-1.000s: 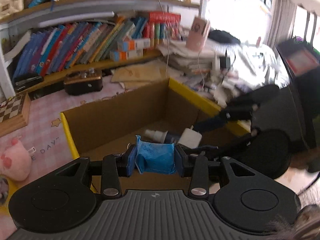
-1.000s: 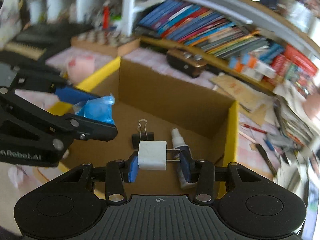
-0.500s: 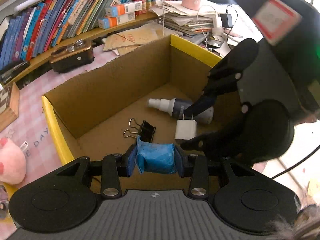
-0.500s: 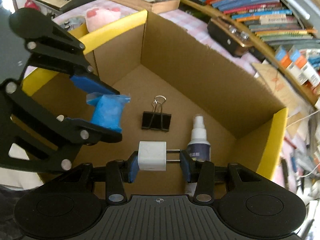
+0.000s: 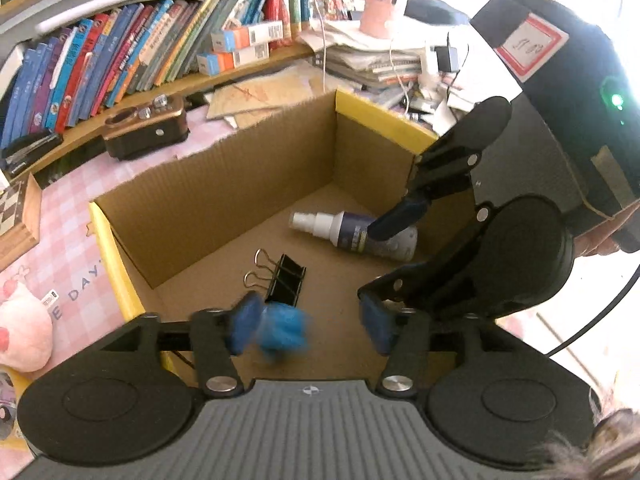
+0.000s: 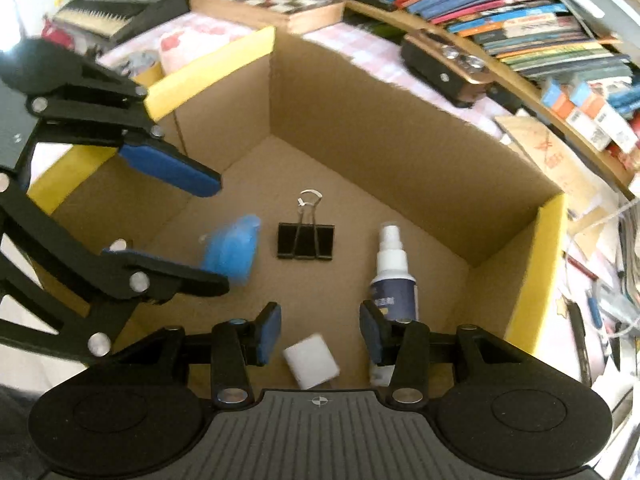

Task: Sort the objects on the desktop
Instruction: 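Lower both tools into the box and open both grippers, then lift both tools out of the box and back toward the table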

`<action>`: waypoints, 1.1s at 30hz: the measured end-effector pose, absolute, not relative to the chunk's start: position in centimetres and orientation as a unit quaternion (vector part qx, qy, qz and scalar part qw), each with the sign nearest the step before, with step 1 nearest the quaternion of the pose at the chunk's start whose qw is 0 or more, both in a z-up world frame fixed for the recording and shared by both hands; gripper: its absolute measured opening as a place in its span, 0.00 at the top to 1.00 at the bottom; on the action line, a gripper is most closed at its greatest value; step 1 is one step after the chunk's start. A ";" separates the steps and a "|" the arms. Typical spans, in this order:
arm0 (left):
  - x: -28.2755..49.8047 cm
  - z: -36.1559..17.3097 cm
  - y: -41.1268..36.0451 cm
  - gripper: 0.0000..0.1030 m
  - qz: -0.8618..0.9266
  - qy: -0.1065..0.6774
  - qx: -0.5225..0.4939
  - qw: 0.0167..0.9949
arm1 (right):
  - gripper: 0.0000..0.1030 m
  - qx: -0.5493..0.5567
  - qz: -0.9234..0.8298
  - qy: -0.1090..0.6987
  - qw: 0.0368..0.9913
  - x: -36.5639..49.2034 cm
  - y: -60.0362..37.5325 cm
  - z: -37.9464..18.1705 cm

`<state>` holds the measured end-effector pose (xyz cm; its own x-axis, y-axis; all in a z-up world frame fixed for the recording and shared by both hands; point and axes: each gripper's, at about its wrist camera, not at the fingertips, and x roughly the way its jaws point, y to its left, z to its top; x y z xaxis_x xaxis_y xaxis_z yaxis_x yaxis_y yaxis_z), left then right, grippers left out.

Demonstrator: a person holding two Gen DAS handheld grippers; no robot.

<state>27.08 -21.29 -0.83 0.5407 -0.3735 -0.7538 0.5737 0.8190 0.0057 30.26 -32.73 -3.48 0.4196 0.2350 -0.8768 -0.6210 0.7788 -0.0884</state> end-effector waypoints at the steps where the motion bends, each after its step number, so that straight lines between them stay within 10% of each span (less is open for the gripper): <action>1: 26.7 -0.5 -21.2 0.21 -0.267 0.384 0.128 0.874 | 0.48 -0.201 0.256 0.466 0.823 30.1 -33.0 -3.1; 33: 15.2 4.6 -13.7 0.04 -0.136 0.259 0.005 0.956 | 0.36 -0.021 0.062 0.301 0.951 16.2 -35.8 3.2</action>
